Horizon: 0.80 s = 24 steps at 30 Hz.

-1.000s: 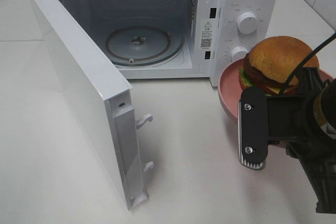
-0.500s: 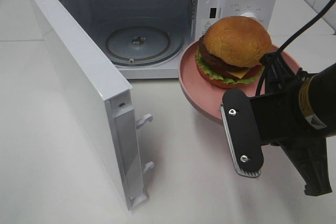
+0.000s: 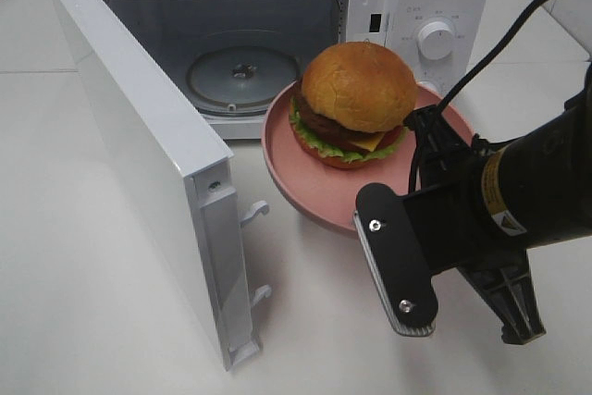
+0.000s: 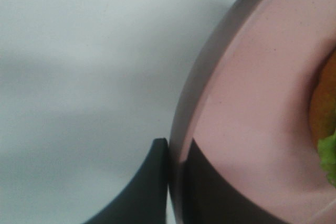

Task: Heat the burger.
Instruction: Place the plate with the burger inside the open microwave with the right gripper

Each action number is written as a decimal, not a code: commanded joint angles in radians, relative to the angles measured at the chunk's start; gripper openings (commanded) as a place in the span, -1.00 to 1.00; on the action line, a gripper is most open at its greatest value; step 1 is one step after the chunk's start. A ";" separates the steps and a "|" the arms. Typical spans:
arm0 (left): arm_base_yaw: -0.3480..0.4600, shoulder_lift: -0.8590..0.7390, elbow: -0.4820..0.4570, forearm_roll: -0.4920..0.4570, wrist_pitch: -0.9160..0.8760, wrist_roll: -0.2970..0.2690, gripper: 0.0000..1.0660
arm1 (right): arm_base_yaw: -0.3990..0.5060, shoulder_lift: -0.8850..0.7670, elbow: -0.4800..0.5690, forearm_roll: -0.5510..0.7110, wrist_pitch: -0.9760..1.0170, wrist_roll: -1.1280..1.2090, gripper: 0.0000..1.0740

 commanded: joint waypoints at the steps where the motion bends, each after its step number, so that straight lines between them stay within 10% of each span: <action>1: 0.000 -0.015 0.002 -0.009 -0.008 -0.003 0.92 | 0.000 0.037 -0.003 -0.032 -0.080 -0.021 -1.00; 24: 0.000 -0.015 0.002 -0.009 -0.008 -0.003 0.92 | -0.038 0.141 -0.044 0.020 -0.182 -0.069 -1.00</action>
